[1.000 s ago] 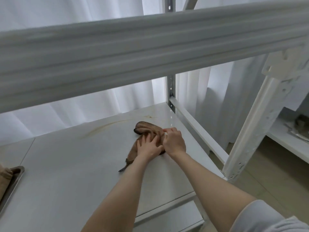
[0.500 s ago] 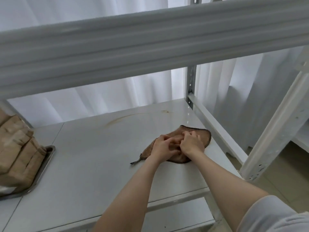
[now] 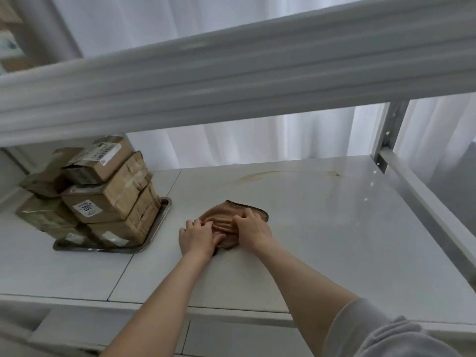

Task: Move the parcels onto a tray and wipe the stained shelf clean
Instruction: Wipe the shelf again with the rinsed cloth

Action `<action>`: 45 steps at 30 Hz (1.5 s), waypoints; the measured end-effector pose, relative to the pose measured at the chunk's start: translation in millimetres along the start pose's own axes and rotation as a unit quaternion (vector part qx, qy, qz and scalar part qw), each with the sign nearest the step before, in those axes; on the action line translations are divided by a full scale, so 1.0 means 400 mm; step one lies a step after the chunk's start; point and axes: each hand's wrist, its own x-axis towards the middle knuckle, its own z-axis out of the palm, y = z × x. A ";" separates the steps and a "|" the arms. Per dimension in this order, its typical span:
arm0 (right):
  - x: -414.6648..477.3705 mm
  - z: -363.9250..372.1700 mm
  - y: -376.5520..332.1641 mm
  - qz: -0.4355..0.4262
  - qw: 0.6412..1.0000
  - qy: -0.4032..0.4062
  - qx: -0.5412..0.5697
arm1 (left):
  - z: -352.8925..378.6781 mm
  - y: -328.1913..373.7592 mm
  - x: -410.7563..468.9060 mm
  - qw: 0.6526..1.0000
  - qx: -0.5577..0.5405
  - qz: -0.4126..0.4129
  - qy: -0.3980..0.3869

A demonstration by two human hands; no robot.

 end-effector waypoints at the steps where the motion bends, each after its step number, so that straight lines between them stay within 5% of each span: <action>1: 0.006 0.008 -0.009 -0.012 1.000 -0.001 0.001 | 0.001 -0.001 0.006 1.000 0.017 -0.006 -0.009; 9: 0.166 0.061 -0.057 -0.028 0.997 -0.067 -0.025 | 0.018 -0.064 0.166 0.990 -0.069 -0.021 -0.119; 21: 0.399 -0.002 0.073 0.059 0.995 -0.023 -0.076 | 0.039 0.028 0.418 0.990 -0.095 0.043 -0.096; 36: 0.219 -0.152 0.353 0.323 0.943 0.009 -0.082 | 0.016 0.420 0.291 0.940 -0.126 0.293 -0.119; 40: 0.190 -0.122 0.264 0.321 0.944 -0.021 -0.078 | 0.011 0.331 0.252 0.946 -0.130 0.266 -0.130; 45: 0.154 -0.046 0.097 0.187 0.975 -0.093 -0.081 | 0.002 0.131 0.210 0.975 -0.082 0.137 -0.155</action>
